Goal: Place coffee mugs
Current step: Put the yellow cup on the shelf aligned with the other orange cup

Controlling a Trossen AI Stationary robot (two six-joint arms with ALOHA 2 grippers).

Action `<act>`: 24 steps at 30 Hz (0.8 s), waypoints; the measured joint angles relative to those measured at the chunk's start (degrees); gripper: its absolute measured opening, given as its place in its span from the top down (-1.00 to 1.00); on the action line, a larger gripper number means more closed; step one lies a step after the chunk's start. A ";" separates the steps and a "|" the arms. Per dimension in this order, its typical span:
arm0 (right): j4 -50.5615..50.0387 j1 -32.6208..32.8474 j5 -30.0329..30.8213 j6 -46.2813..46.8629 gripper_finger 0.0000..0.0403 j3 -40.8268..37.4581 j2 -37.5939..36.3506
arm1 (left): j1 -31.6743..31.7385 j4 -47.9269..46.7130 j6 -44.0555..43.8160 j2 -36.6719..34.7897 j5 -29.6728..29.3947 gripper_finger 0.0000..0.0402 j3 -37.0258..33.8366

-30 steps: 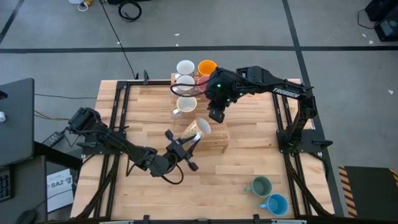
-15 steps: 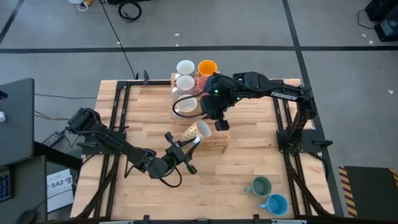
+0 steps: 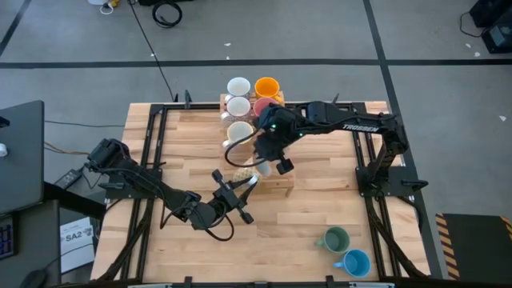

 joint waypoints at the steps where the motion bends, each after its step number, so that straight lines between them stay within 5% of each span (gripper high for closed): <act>1: 0.72 0.00 0.47 0.00 0.58 -0.12 -0.02 | 0.00 0.01 0.00 0.00 0.00 0.59 0.00; 24: 2.63 0.46 -3.55 -11.20 0.58 -0.26 -0.02 | 0.00 -0.04 0.09 0.00 0.07 0.59 0.00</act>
